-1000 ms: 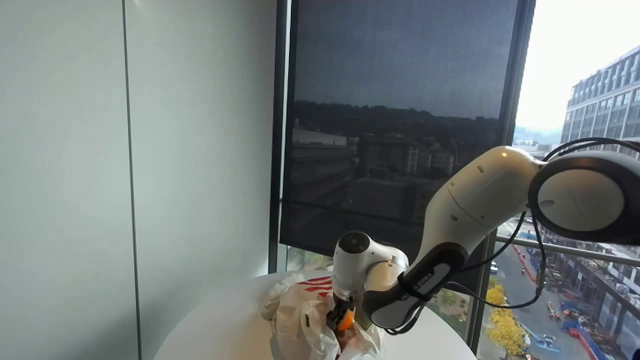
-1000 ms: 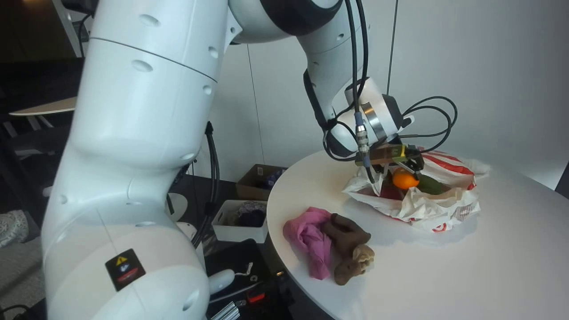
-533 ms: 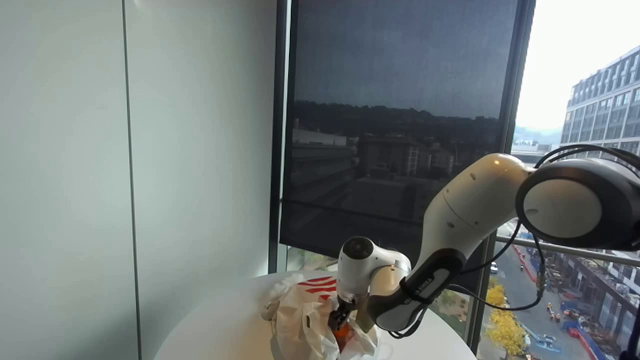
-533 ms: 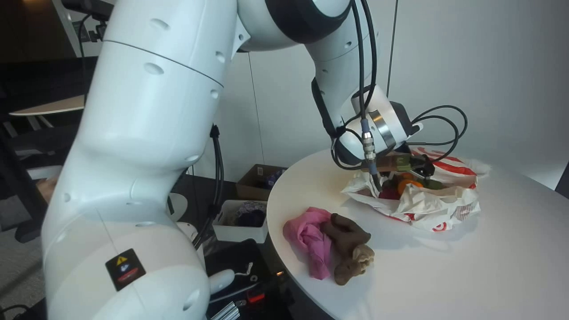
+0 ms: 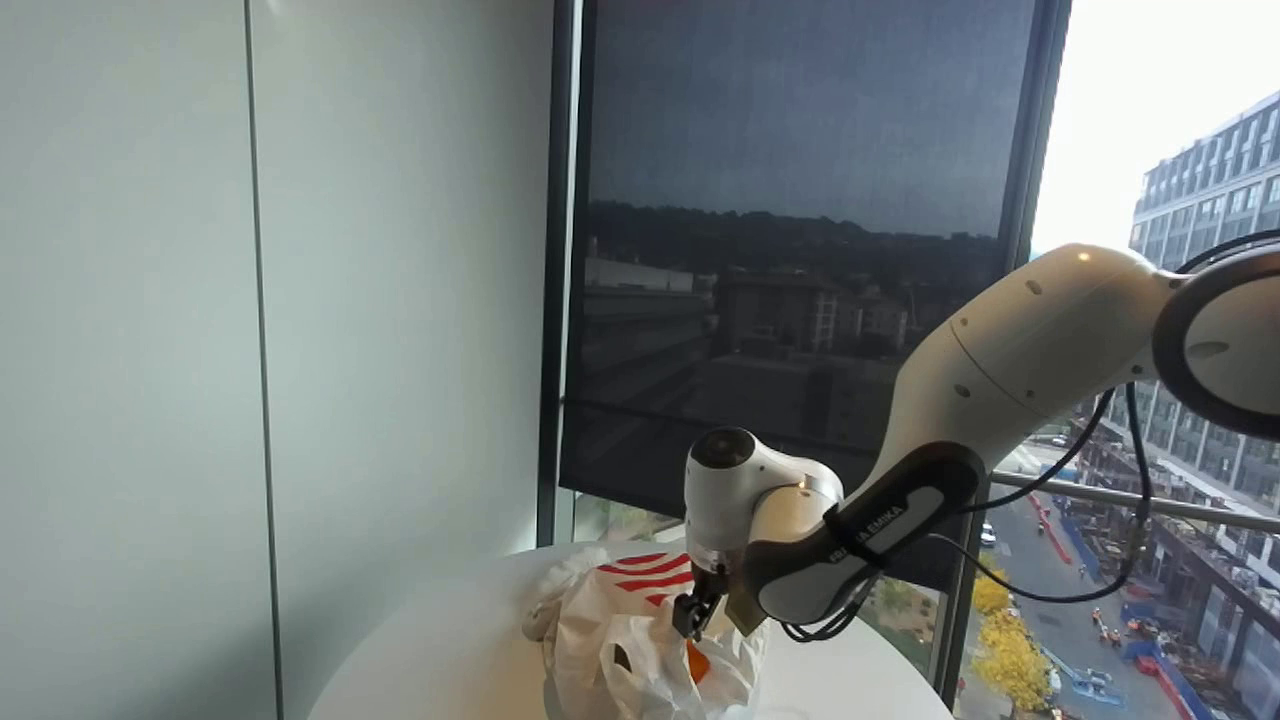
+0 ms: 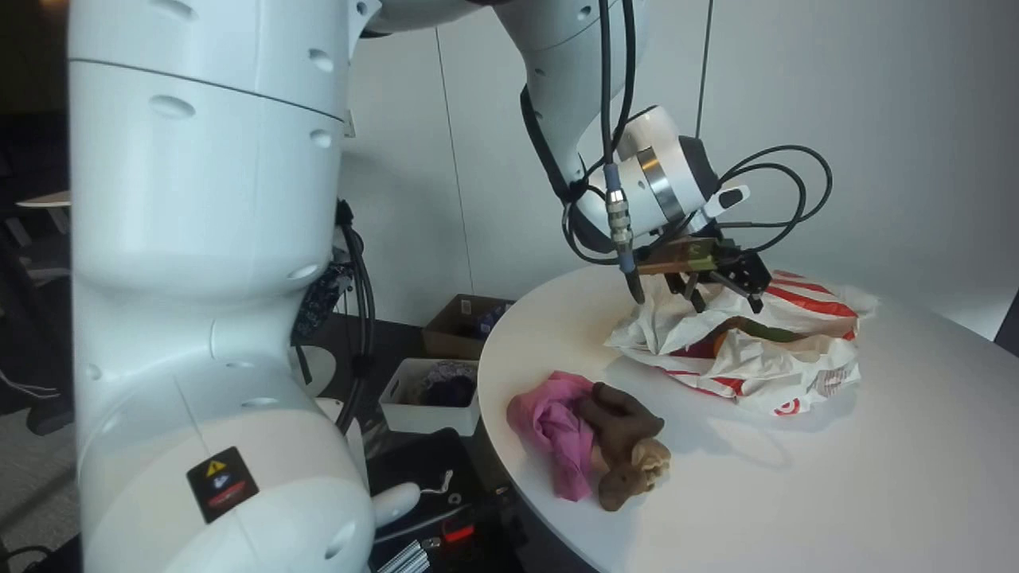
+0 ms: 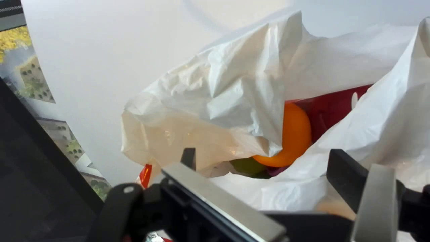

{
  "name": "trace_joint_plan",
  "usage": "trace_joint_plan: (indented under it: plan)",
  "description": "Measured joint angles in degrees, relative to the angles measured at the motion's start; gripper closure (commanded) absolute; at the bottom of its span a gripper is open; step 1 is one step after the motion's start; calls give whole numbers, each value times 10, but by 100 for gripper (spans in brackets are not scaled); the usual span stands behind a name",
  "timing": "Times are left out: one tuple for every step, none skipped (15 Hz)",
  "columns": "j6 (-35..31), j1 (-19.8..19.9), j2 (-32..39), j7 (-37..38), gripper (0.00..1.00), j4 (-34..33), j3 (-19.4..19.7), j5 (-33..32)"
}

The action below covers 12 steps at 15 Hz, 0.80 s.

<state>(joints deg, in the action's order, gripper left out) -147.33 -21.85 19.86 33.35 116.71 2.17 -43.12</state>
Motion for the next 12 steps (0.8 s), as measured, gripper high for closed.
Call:
trace_joint_plan:
  plan:
    - [25,7,-26,-15,0,18,-15,31]
    - [53,15,-52,-40,0,37,-32,73]
    - [78,23,-75,-68,0,55,-49,116]
    - [101,29,-94,-95,0,72,-63,159]
    - [123,34,-109,-121,0,89,-75,200]
    - [142,37,-119,-142,0,105,-86,236]
    - [152,39,-127,-157,0,121,-97,265]
    - [153,39,-129,-167,0,138,-107,291]
    - [152,39,-129,-173,0,155,-119,312]
    - [148,38,-127,-174,0,170,-131,324]
    - [136,37,-124,-173,0,185,-141,328]
    - [123,34,-120,-169,0,199,-149,328]
